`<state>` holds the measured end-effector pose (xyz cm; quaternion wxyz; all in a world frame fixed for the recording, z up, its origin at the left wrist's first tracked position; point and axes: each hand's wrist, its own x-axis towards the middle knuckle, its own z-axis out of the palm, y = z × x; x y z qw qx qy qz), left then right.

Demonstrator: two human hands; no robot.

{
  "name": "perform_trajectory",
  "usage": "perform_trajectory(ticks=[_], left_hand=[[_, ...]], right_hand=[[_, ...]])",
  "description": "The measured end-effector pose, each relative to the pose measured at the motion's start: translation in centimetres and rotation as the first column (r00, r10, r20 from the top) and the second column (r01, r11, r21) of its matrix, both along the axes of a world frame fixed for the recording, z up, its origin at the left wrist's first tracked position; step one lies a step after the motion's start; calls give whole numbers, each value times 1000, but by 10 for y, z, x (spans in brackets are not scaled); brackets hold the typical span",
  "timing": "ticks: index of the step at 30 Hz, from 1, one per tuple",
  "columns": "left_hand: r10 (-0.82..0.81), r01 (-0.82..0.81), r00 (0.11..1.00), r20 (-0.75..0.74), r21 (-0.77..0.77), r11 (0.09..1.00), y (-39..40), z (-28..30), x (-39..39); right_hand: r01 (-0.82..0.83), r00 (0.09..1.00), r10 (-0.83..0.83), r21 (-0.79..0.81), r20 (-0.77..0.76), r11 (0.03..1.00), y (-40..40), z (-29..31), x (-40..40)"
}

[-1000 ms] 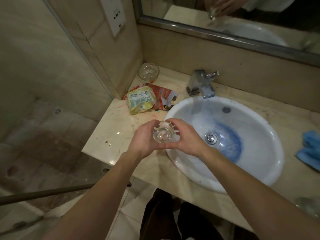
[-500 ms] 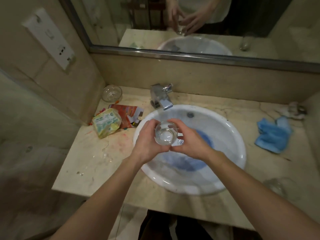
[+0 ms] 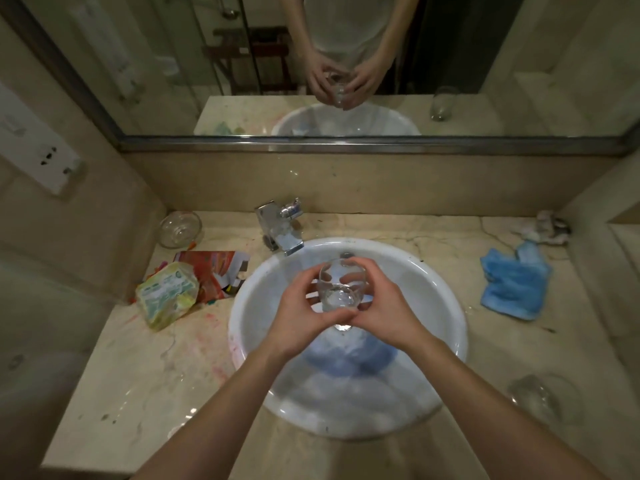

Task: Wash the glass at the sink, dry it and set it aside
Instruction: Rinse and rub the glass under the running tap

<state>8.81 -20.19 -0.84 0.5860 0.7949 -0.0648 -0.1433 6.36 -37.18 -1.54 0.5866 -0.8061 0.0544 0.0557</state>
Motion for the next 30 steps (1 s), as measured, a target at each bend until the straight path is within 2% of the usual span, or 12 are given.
perform_trajectory(ticks=[3, 8, 16, 21, 23, 27, 30], left_hand=[[-16, 12, 997, -74, -45, 999, -5, -5, 5], [85, -114, 975, -206, -137, 984, -3, -26, 17], [216, -263, 945, -245, -178, 948, -1, -62, 28], [252, -295, 931, -265, -135, 946, 13, -86, 32], [272, -319, 921, -280, -134, 938, 17, -92, 37], [299, -350, 910, -289, -146, 925, 18, -99, 46], [284, -340, 912, -295, -162, 926, 16, -104, 51]], right_hand=[[8, 1000, -8, 4, -11, 1000, -3, -8, 3], [-88, 993, 89, 22, -77, 996, -2, -18, 22], [-204, 970, 211, 63, -123, 977, 2, -52, 57], [-365, 907, 344, -47, -243, 930, 1, -68, 72], [-287, 945, 262, -114, -195, 951, 2, -70, 83], [-33, 999, 36, -159, 17, 987, 11, -58, 115], [-41, 980, 100, -317, 171, 947, 19, -45, 140]])
